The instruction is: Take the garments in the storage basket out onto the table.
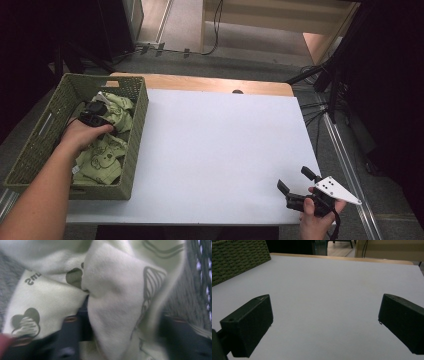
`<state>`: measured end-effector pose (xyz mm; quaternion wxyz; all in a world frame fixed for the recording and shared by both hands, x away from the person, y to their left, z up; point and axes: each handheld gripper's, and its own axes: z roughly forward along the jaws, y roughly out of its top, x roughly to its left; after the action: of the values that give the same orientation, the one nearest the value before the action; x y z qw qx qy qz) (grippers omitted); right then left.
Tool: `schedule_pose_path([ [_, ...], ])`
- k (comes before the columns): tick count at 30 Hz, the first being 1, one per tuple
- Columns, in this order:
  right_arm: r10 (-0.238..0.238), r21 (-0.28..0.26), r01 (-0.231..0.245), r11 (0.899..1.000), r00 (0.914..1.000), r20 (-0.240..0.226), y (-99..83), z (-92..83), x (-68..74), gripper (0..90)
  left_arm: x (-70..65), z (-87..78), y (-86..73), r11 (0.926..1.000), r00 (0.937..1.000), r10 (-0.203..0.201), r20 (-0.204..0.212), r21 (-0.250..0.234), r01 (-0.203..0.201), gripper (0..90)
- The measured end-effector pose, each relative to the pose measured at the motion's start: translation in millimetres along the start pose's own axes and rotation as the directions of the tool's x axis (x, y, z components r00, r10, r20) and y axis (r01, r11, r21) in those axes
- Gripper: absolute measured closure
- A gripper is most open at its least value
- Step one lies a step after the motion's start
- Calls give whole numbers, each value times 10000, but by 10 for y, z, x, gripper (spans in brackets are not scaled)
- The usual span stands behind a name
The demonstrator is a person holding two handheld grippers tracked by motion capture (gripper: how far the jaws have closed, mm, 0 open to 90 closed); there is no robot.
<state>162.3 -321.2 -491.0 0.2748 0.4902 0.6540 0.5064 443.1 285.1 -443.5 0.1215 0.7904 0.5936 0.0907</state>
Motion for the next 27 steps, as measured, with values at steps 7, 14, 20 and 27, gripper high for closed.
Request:
schedule_pose_path([
  [7,-18,-47,19,10000,10000,91,-1,-19,-11,0,-13,-160,166,9709,9984,-508,-234,-2356,438,131],
  [14,85,105,-86,9999,9998,167,-11,-13,-18,0,98,9,351,9647,9858,-1561,-618,-2238,1387,1],
  [20,186,130,-189,9997,9996,201,-19,-11,-40,0,122,321,366,9822,9805,-1661,-1051,-1056,1551,64],
  [27,239,220,-244,9995,9995,193,-20,4,-54,0,21,192,386,9904,9954,-683,-672,-1246,595,636],
])
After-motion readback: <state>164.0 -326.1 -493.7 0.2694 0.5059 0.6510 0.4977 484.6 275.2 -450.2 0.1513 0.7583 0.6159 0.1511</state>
